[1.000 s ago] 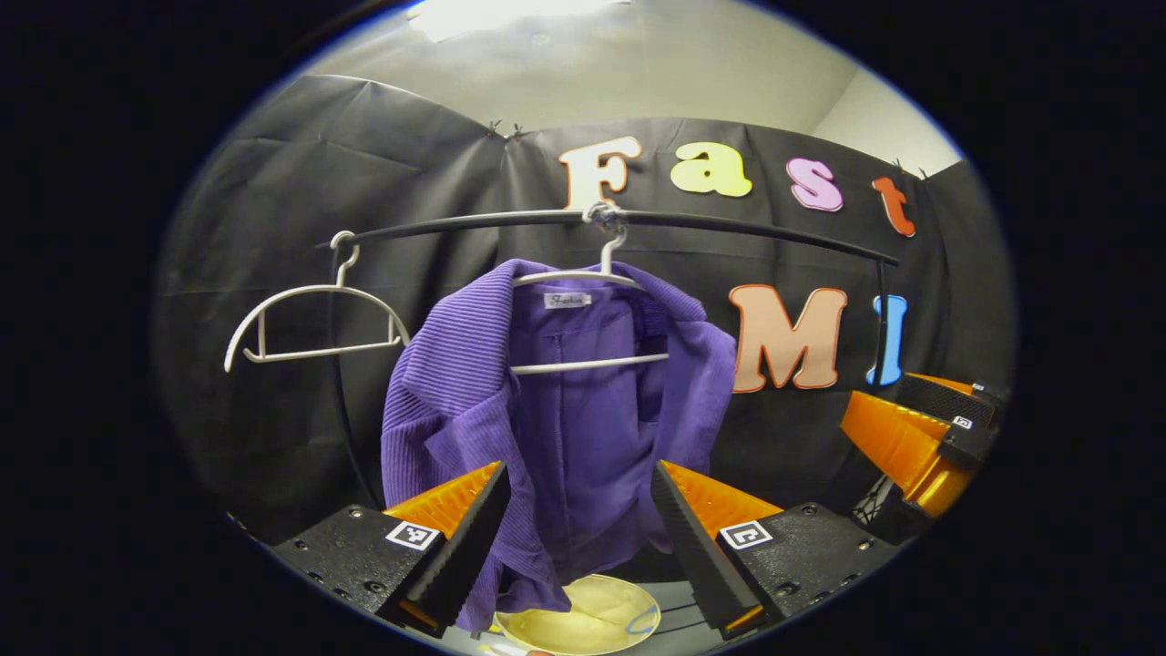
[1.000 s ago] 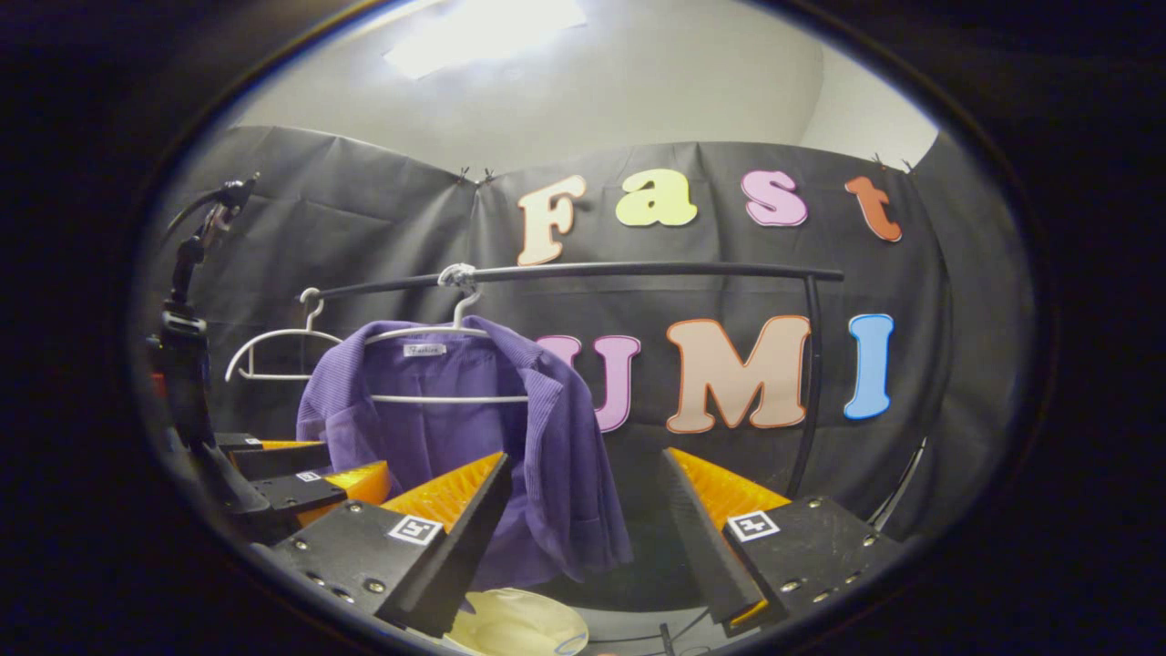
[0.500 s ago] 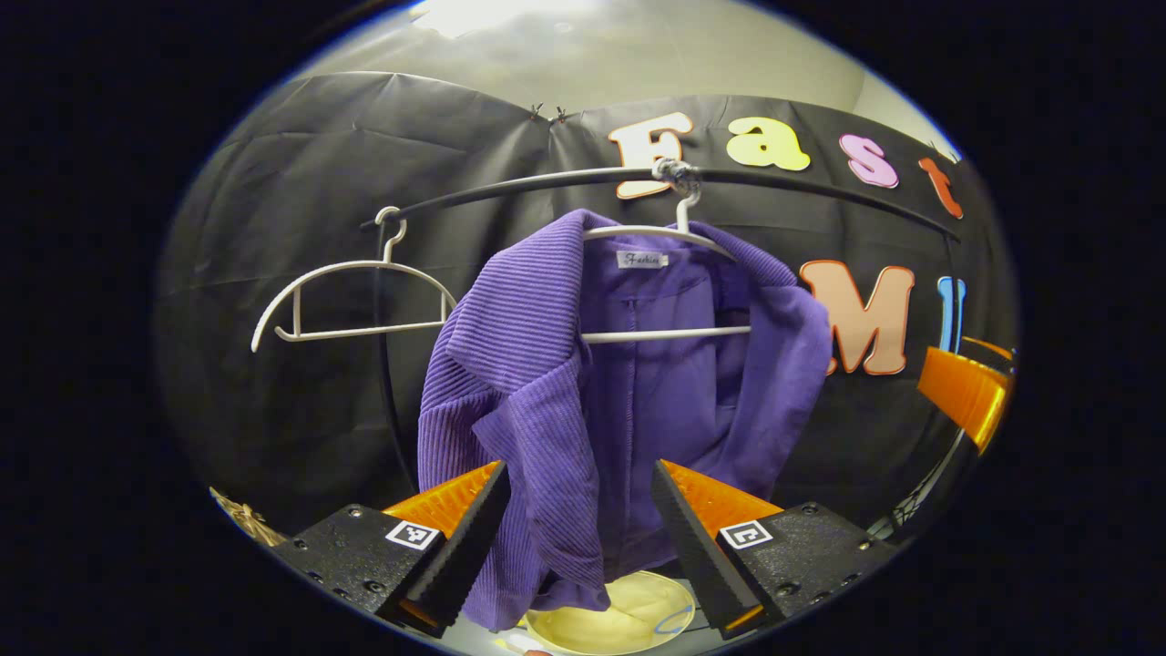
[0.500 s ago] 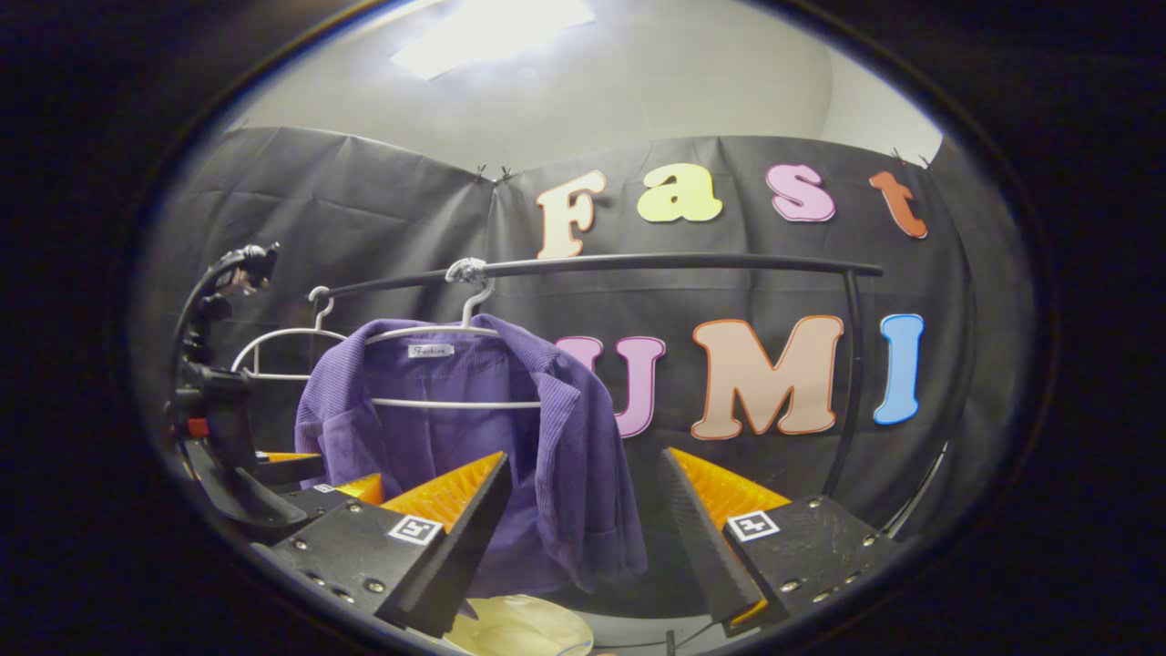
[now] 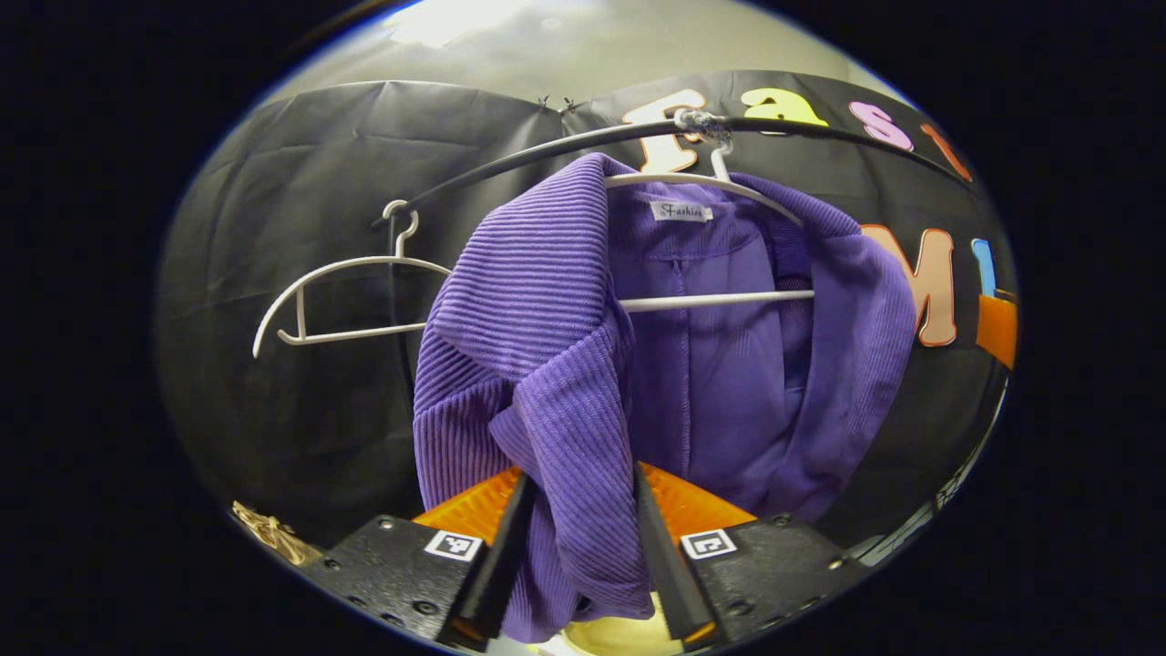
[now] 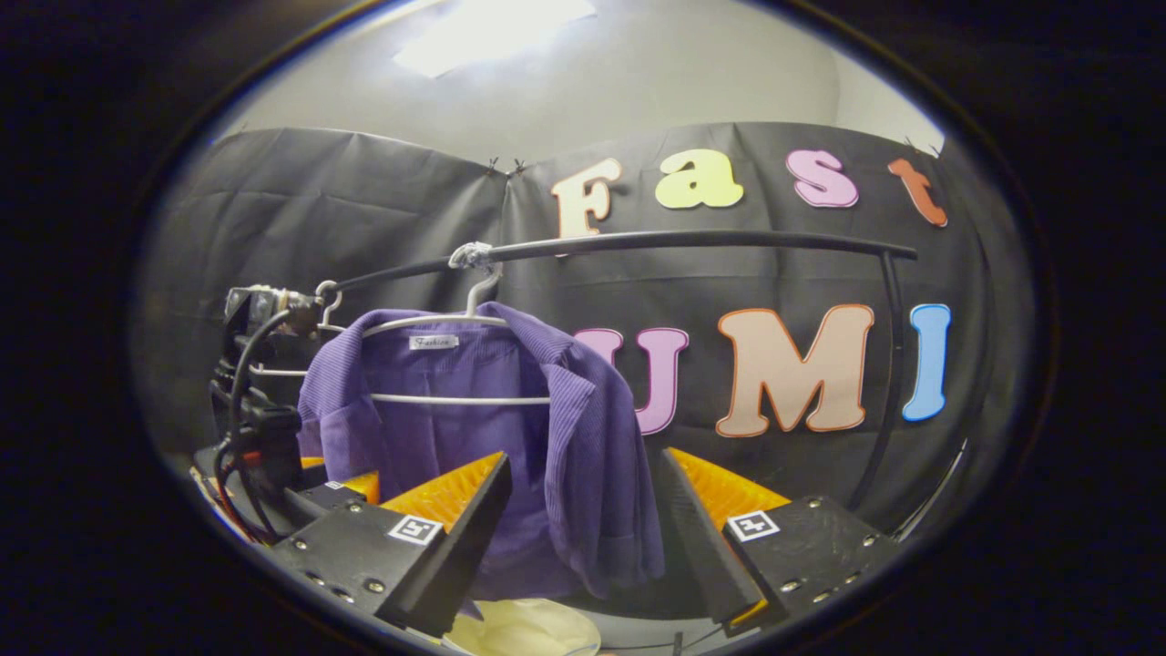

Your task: Grasp the clothes on the hanger with both hands and then place them into the laundry hamper below.

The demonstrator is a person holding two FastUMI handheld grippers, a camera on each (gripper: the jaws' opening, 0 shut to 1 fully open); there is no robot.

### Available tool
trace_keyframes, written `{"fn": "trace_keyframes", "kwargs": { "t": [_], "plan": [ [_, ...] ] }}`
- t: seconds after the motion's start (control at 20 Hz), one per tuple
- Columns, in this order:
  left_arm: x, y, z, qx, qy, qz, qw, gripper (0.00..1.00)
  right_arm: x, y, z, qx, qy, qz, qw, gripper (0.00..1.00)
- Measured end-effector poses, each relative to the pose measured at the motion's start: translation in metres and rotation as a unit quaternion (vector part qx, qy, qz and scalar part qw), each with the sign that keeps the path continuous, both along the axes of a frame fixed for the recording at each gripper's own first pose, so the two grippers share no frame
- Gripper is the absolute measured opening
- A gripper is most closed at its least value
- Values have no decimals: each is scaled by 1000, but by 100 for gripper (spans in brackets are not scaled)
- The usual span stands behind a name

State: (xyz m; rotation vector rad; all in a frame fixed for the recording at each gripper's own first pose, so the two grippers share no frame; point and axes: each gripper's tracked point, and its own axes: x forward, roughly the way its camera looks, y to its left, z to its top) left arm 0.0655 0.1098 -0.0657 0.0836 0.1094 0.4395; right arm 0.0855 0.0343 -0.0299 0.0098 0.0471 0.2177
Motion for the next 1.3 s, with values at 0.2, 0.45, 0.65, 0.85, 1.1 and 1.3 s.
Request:
{"fn": "trace_keyframes", "kwargs": {
  "t": [0.2,0.45,0.65,0.85,1.1,1.3],
  "plan": [
    [1,3,0,-12,-3,-4,1000,24,2,2,-3,-2,3,12,1000,98],
    [-8,-2,5,-20,-4,-22,1000,2,11,8,-13,-3,14,22,1000,97],
    [-18,-7,10,-38,4,-41,998,1,23,18,-24,-11,21,33,999,97],
    [-35,-10,26,-59,-12,-54,997,1,39,28,-31,-22,26,45,998,98],
    [-58,-6,59,-55,-42,-49,996,3,59,46,-39,-38,21,66,997,99],
    [-73,-1,84,-52,-62,-36,996,2,71,63,-50,-47,27,81,995,99]
  ]
}}
